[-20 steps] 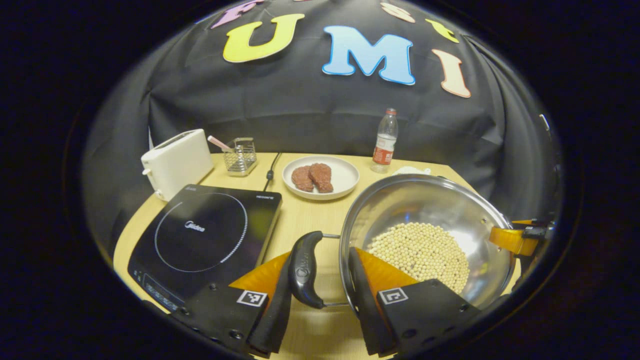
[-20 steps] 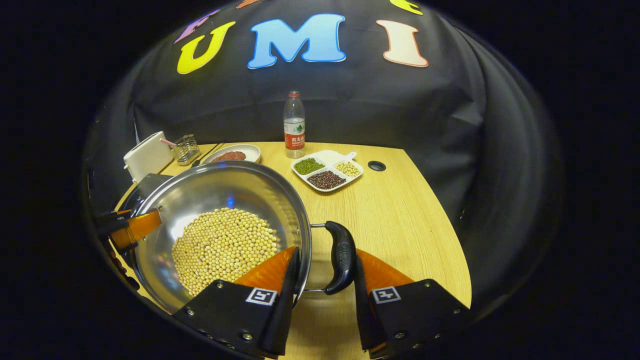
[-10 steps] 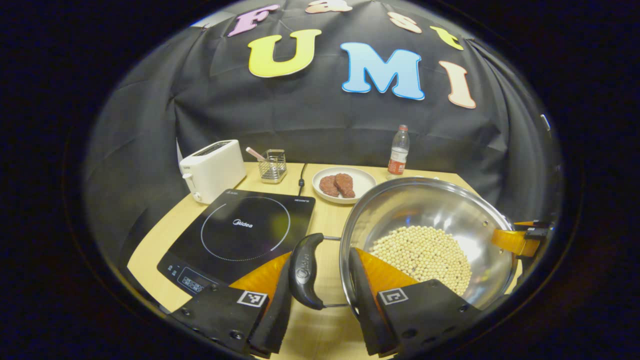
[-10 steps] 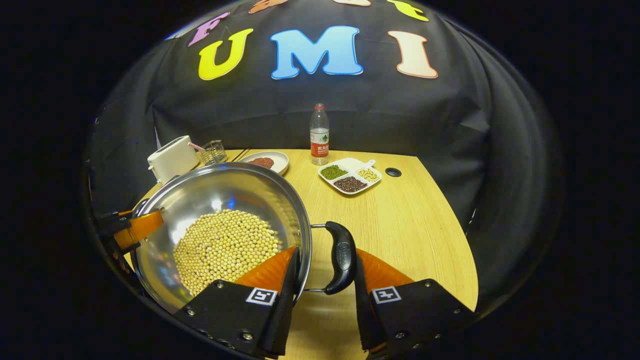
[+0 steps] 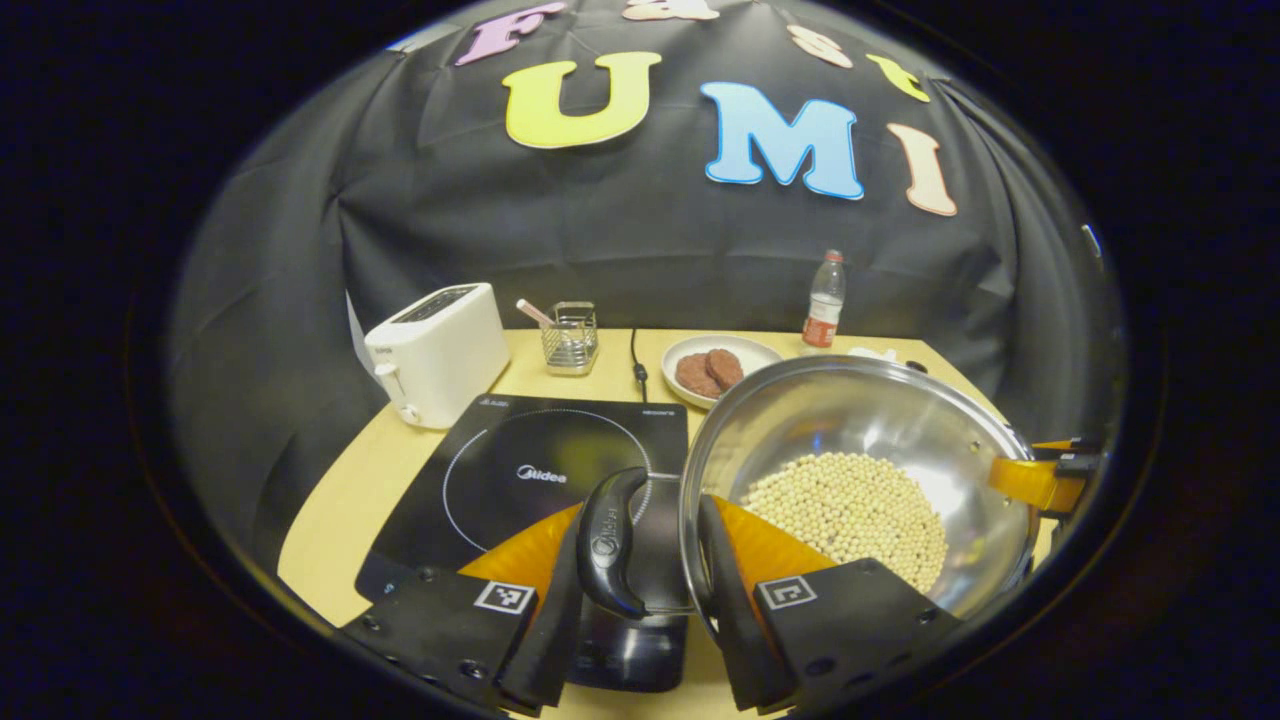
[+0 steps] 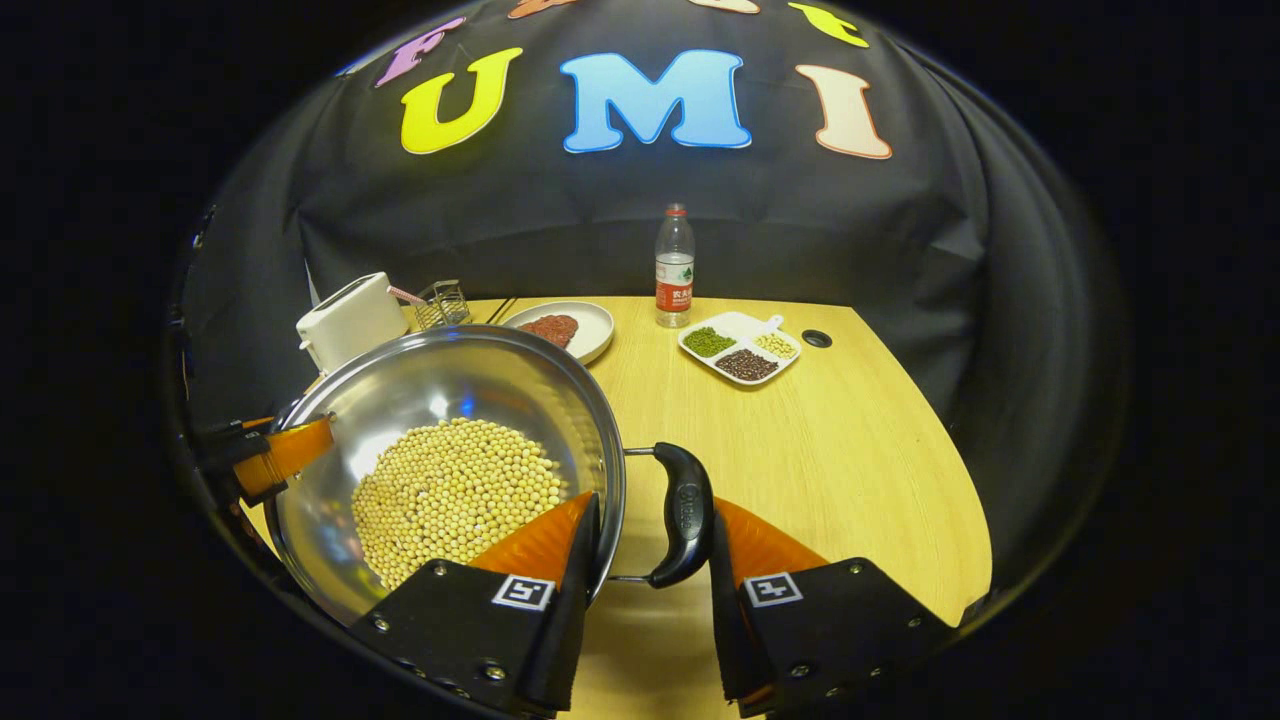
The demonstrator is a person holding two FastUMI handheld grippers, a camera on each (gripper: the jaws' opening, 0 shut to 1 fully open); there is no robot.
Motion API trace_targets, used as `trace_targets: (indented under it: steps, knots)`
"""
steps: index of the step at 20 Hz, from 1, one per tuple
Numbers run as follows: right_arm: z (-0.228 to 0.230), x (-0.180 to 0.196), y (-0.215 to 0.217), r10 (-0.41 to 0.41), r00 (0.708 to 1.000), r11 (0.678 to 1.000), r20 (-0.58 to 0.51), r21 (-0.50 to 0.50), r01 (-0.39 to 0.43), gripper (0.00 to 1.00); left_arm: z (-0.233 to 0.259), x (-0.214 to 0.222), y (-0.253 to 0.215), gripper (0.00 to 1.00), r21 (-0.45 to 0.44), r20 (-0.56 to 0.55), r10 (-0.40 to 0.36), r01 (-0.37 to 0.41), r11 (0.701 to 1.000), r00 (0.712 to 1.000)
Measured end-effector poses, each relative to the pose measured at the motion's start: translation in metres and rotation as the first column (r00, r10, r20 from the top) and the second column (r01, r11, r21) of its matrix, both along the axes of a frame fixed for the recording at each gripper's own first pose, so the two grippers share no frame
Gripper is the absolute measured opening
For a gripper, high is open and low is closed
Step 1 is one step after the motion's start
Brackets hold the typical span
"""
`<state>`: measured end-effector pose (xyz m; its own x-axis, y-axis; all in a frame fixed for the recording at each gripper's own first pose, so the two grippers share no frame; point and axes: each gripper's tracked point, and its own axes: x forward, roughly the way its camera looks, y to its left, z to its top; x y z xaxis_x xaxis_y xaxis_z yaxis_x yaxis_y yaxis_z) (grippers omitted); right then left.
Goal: First push the handle of the pot to place it horizontally, then grasp the pot with both hands and set it on the induction cooktop.
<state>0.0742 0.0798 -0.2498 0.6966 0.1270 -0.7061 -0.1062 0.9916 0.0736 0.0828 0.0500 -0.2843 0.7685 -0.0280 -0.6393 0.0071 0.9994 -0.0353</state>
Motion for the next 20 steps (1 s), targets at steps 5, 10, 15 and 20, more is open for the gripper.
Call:
trace_targets:
  steps: [5,10,15,20]
  knots:
    - [0.001,0.009,0.047,-0.036,0.999,0.999,-0.006,-0.012,0.035,0.54,-0.008,0.024,0.048,0.63,-0.003,0.003,-0.040,0.040,0.999,0.999]
    - [-0.006,0.024,0.101,-0.052,0.999,0.999,-0.012,-0.010,0.052,0.55,-0.020,0.052,0.101,0.63,0.014,0.008,-0.058,0.057,0.998,0.998]
    - [-0.011,0.044,0.157,-0.050,0.999,0.999,0.005,0.017,0.050,0.55,-0.030,0.071,0.159,0.67,0.022,0.002,-0.033,0.033,0.999,0.999]
    - [-0.031,0.054,0.202,-0.035,0.999,0.999,-0.039,0.008,0.035,0.54,-0.050,0.079,0.206,0.67,0.047,-0.024,0.000,0.001,0.999,1.000]
